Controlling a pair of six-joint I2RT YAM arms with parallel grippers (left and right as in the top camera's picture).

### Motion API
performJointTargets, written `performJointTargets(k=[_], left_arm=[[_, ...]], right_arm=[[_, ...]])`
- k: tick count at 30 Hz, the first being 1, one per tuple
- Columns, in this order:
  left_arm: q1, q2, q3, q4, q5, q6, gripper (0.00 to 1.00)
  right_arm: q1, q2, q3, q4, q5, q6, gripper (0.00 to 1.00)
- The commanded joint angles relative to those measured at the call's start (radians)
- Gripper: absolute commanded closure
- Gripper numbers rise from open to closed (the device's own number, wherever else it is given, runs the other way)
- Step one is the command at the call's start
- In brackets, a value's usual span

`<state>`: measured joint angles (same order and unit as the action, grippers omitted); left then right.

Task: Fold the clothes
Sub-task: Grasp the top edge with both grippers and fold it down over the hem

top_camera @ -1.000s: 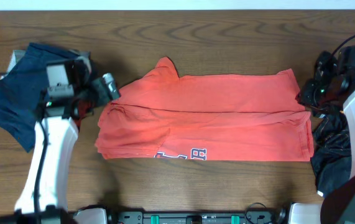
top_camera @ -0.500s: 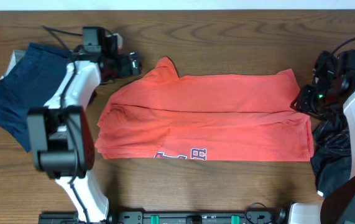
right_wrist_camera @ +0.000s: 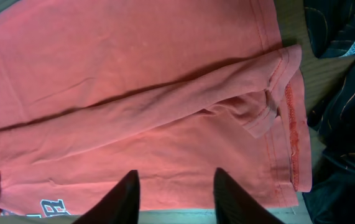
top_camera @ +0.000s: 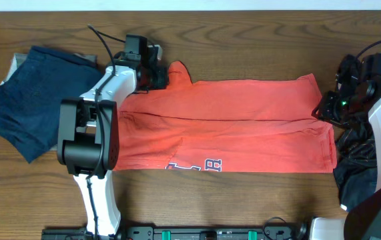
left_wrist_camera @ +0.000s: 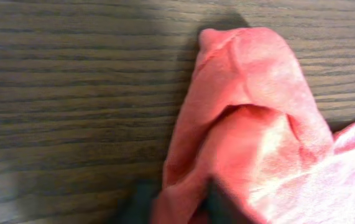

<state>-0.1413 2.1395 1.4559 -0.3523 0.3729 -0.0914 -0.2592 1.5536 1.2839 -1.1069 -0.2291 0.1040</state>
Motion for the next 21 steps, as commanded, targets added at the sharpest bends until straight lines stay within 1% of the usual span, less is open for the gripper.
performJointTargets(k=[1,5,8,10,11,13,18,21], left_arm=[[0.007,-0.008,0.020,-0.002,-0.021,0.008,0.94],[0.007,-0.078,0.020,0.000,-0.022,0.008,0.94],[0.007,-0.153,0.020,-0.005,-0.022,0.008,0.94],[0.006,-0.201,0.020,-0.025,-0.022,0.004,0.94],[0.005,-0.220,0.020,-0.041,-0.022,0.005,0.94],[0.003,-0.240,0.020,-0.074,-0.022,0.005,0.94],[0.003,-0.231,0.020,-0.169,-0.022,0.005,0.94],[0.003,-0.230,0.014,-0.203,-0.022,0.005,0.94]], right_arm=[[-0.001,0.000,0.002,0.004,-0.007,-0.016,0.67],[-0.001,0.006,0.002,0.019,0.023,-0.016,0.68],[-0.001,0.027,0.002,0.046,0.050,-0.017,0.67],[-0.001,0.061,0.003,0.086,0.069,-0.024,0.64],[-0.001,0.084,0.003,0.114,0.076,-0.025,0.61],[-0.001,0.130,0.003,0.185,0.076,-0.034,0.59],[0.000,0.251,0.003,0.401,0.071,-0.033,0.57],[0.005,0.323,0.003,0.512,0.063,-0.029,0.51]])
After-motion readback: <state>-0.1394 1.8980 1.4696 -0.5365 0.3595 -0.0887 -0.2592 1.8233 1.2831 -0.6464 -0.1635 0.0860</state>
